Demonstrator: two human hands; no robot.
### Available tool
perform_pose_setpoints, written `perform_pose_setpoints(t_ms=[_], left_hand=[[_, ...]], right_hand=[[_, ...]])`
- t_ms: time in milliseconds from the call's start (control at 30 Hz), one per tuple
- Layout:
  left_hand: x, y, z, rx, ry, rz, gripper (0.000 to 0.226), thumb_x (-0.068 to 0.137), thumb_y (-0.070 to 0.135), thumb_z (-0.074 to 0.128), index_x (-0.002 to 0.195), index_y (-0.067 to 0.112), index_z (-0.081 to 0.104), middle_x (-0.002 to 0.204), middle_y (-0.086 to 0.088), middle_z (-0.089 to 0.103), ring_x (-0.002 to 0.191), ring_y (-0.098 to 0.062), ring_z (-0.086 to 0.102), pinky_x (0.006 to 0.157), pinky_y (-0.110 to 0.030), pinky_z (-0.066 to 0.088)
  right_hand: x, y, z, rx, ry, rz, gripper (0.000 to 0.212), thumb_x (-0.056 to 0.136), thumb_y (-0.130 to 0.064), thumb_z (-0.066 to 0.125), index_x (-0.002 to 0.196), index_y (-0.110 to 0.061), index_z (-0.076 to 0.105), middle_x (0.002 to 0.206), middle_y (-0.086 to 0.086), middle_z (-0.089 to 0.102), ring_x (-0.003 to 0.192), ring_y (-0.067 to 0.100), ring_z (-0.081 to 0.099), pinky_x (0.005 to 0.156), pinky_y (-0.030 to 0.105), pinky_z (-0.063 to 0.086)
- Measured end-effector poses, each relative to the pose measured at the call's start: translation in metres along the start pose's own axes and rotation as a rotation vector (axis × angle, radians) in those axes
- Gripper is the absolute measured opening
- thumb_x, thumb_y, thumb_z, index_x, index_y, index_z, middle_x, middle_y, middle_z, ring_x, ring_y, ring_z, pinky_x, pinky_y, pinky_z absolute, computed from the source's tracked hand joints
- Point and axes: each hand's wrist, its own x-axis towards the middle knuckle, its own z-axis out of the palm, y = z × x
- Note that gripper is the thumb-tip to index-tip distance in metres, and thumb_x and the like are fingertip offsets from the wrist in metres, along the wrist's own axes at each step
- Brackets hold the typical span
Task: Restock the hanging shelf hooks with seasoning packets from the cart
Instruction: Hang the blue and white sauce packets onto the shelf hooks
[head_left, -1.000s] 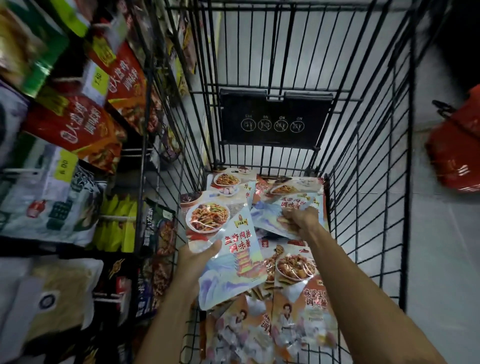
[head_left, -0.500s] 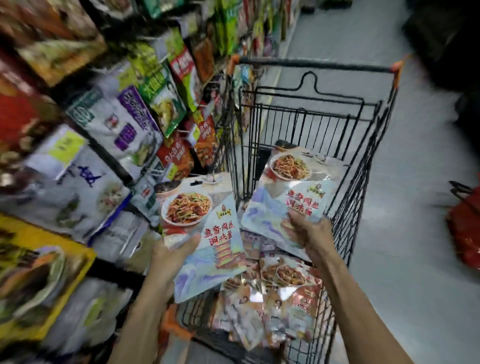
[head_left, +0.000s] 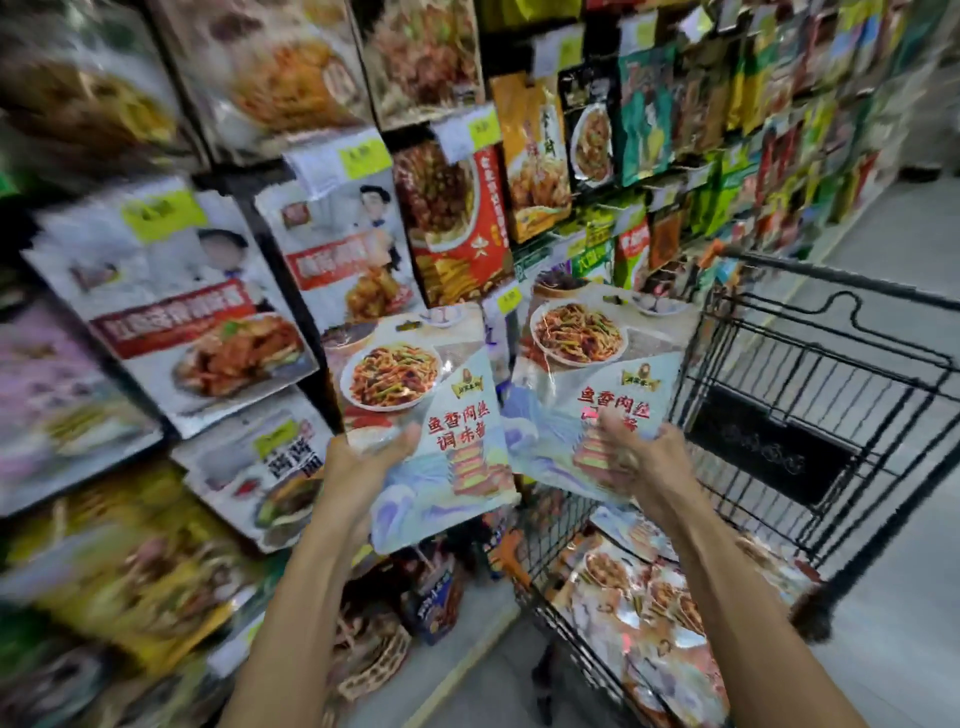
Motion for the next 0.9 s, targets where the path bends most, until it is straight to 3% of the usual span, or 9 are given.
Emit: perform_pose_setpoints(t_ms=[67,133,267,400,533,667,733,833,900], left_hand=[[-0.013,0.023,-0.029,0.008,0.044,0.06,0.018,0.082,-0.001,0.068,0.099,-0.005,0.067,0.079,0.005,0.075,0.071,-0.007,0.071,0.059,-0.02,0.054],[-0.027,0.042,-0.058,0.005,0.067,0.08,0.022,0.081,0.002,0.069,0.103,0.002,0.069,0.093,-0.002,0.075,0.083,-0.015,0.072,0.064,-0.024,0.056],[-0.065,0.07,-0.12,-0.013,0.178,0.108,0.023,0.076,0.004,0.073,0.099,0.006,0.07,0.094,-0.008,0.075,0.084,-0.021,0.073,0.062,-0.027,0.057],[-0.111,0.093,-0.189,-0.006,0.285,0.124,0.035,0.069,0.013,0.077,0.101,0.002,0.07,0.099,-0.016,0.073,0.087,-0.025,0.072,0.067,-0.033,0.058],[-0.159,0.108,-0.256,0.035,0.368,0.155,0.022,0.067,0.015,0.078,0.088,0.008,0.074,0.093,-0.013,0.075,0.085,-0.026,0.072,0.064,-0.03,0.057],[-0.202,0.121,-0.318,0.064,0.433,0.176,0.025,0.068,0.018,0.076,0.088,0.003,0.072,0.091,-0.016,0.074,0.082,-0.031,0.071,0.064,-0.035,0.057],[-0.221,0.128,-0.347,0.075,0.466,0.196,0.024,0.066,0.02,0.076,0.085,0.005,0.073,0.092,-0.016,0.074,0.082,-0.03,0.07,0.07,-0.038,0.056],[-0.247,0.14,-0.387,0.109,0.53,0.216,0.033,0.063,0.025,0.077,0.088,0.004,0.073,0.094,-0.017,0.074,0.084,-0.03,0.07,0.072,-0.039,0.055],[-0.259,0.146,-0.411,0.117,0.579,0.245,0.019,0.066,0.023,0.076,0.079,0.009,0.075,0.086,-0.012,0.075,0.077,-0.027,0.071,0.064,-0.036,0.057]], right_hand=[[-0.006,-0.008,0.03,-0.017,-0.073,-0.019,0.019,0.072,-0.031,0.077,0.075,-0.012,0.074,0.078,0.014,0.074,0.073,0.035,0.072,0.067,0.053,0.059],[-0.012,-0.014,0.059,-0.035,-0.156,-0.045,0.015,0.074,-0.031,0.075,0.074,-0.016,0.075,0.077,0.011,0.074,0.072,0.035,0.072,0.068,0.054,0.058],[-0.032,-0.023,0.123,-0.021,-0.325,-0.082,0.009,0.075,-0.029,0.073,0.075,-0.02,0.074,0.077,0.009,0.074,0.072,0.033,0.072,0.064,0.05,0.059],[-0.056,-0.021,0.188,-0.02,-0.459,-0.078,0.023,0.076,-0.025,0.072,0.085,-0.004,0.067,0.075,0.014,0.07,0.069,0.038,0.068,0.069,0.057,0.055],[-0.089,-0.009,0.251,-0.013,-0.553,-0.054,0.02,0.076,-0.023,0.072,0.078,-0.004,0.066,0.071,0.016,0.064,0.074,0.04,0.061,0.075,0.061,0.045],[-0.127,0.01,0.311,-0.045,-0.675,-0.032,0.015,0.074,-0.025,0.074,0.077,-0.01,0.069,0.069,0.009,0.068,0.062,0.03,0.068,0.063,0.054,0.055],[-0.144,0.019,0.342,-0.027,-0.724,-0.001,0.017,0.071,-0.025,0.076,0.077,-0.011,0.069,0.069,0.008,0.07,0.058,0.027,0.069,0.048,0.04,0.057],[-0.168,0.031,0.386,-0.044,-0.809,0.017,0.014,0.071,-0.026,0.077,0.076,-0.014,0.071,0.075,0.011,0.072,0.065,0.029,0.072,0.05,0.034,0.057],[-0.18,0.038,0.414,-0.061,-0.858,0.04,0.016,0.073,-0.026,0.076,0.081,-0.014,0.07,0.078,0.01,0.073,0.068,0.03,0.072,0.052,0.035,0.058]])
